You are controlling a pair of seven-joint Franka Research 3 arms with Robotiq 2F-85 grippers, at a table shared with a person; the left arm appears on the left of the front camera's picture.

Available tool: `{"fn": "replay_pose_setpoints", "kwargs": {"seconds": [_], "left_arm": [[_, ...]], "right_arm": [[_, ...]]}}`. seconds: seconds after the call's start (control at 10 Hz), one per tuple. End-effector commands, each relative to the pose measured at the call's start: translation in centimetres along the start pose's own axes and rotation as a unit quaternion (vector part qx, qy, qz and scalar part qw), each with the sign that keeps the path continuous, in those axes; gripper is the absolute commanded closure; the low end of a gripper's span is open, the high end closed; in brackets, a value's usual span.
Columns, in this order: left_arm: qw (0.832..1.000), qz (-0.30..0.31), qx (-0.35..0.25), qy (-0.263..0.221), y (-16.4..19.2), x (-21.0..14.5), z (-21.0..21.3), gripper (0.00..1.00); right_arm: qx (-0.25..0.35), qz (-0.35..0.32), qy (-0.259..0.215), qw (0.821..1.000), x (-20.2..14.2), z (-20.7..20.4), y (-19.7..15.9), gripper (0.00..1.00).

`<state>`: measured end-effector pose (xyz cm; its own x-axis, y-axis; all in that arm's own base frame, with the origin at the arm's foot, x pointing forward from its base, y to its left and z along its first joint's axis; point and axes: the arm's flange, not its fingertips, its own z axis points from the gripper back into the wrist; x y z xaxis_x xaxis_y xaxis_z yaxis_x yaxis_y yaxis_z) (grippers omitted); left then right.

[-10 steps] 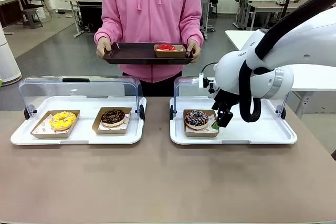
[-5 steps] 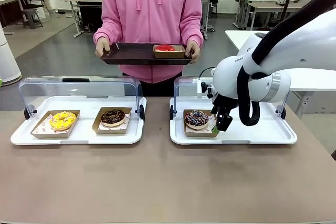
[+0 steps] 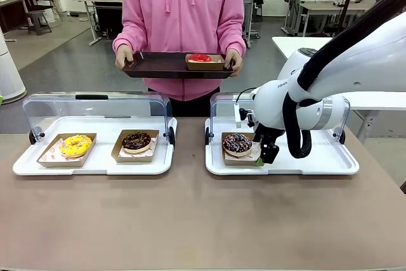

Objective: Provide the desired donut to the person.
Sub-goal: Pick up and lift the Paper togo box containing the Donut pointed at by the person.

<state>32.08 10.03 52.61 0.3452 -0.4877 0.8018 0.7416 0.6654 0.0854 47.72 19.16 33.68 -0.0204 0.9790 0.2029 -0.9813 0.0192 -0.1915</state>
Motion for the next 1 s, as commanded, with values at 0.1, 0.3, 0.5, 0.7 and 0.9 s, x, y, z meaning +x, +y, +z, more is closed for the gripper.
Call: {"fn": "replay_pose_setpoints", "kwargs": {"seconds": [0.1, 0.3, 0.5, 0.7, 0.9], "left_arm": [[1.0, 0.003, -0.003, -0.005, 0.1, 0.0, 0.0, 0.0], [1.0, 0.003, -0.003, -0.005, 0.1, 0.0, 0.0, 0.0], [1.0, 0.003, -0.003, -0.005, 0.1, 0.0, 0.0, 0.0], [1.0, 0.003, -0.003, -0.005, 0.1, 0.0, 0.0, 0.0], [1.0, 0.003, -0.003, -0.005, 0.1, 0.0, 0.0, 0.0]], "right_arm": [[-0.02, 0.009, 0.004, 1.0, 0.0, -0.8, -0.6, 0.1], [-0.01, 0.019, 0.009, 1.0, 0.1, -0.8, -0.6, 0.68], [-0.002, 0.02, 0.018, 1.0, 0.1, -1.3, -1.1, 1.0], [0.018, 0.012, 0.025, 0.999, -0.1, -2.0, -1.8, 0.96], [0.028, 0.021, 0.018, 0.999, -0.2, -2.1, -1.8, 1.0]]}}
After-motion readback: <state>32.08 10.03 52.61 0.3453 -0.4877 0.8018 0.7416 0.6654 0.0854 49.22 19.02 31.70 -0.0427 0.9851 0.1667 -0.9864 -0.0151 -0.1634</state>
